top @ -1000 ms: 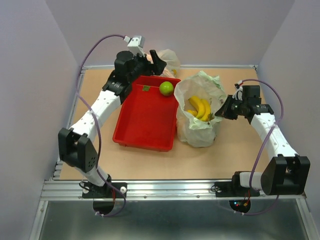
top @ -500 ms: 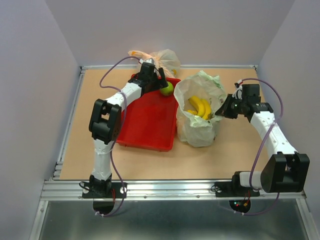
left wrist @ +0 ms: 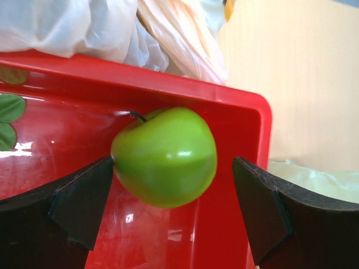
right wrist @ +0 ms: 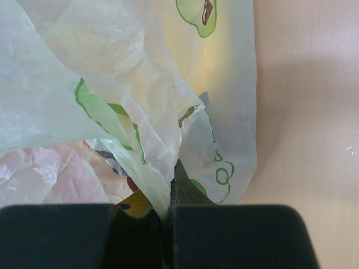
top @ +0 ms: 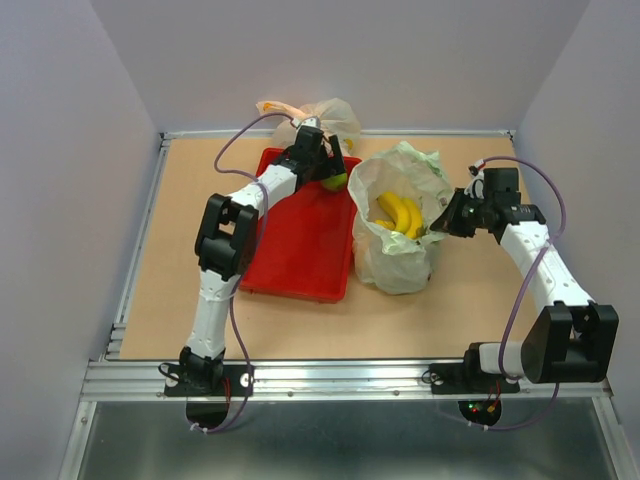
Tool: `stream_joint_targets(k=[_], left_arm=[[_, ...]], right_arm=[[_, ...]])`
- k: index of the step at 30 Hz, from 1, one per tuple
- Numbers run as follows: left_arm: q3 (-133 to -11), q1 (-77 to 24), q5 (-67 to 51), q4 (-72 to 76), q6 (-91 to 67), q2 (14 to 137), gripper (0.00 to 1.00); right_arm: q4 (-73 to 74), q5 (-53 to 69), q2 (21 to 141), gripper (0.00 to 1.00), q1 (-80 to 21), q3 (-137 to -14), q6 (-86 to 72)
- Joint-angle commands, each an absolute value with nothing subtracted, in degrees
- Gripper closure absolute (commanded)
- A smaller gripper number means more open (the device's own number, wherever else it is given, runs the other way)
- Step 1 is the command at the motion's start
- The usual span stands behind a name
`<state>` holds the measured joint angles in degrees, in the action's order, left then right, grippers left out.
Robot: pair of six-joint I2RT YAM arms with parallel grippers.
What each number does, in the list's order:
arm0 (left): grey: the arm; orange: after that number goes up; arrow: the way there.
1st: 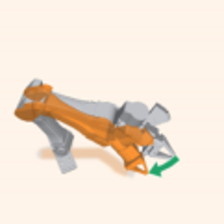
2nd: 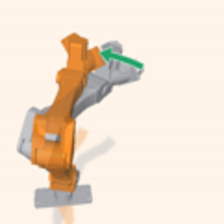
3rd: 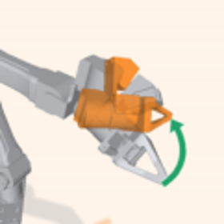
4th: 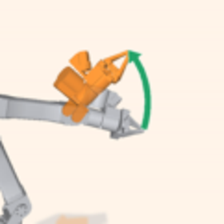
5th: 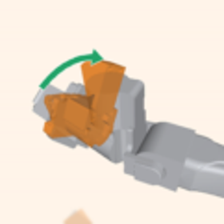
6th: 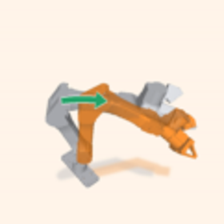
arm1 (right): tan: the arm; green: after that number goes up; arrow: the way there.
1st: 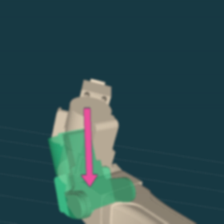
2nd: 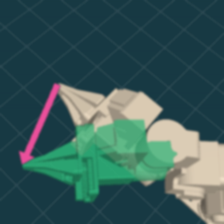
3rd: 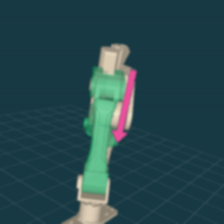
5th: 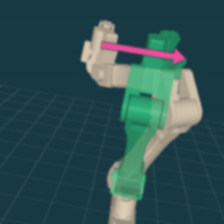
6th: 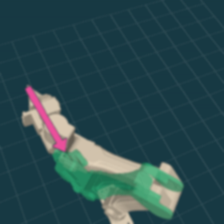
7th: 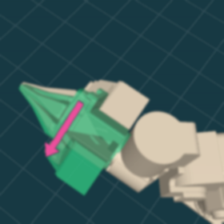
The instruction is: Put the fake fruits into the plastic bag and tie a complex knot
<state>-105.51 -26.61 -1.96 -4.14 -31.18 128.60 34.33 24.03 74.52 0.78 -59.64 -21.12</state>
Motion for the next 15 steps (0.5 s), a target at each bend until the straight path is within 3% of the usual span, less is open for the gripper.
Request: stream_joint_targets(k=[1,11,15], left_arm=[[-108.9,-27.5,2.3,-4.1,-30.9,130.2,0.01],[-111.1,-27.6,3.8,-3.7,-28.7,134.5,0.01],[-110.4,-27.4,2.6,-1.3,-26.2,131.5,0.17]], right_arm=[[33.3,23.3,74.5,1.0,1.0,-64.0,-20.1],[33.3,23.1,73.7,1.0,1.0,-63.1,-20.1],[33.4,22.9,73.4,1.0,1.0,-63.0,-20.0]])
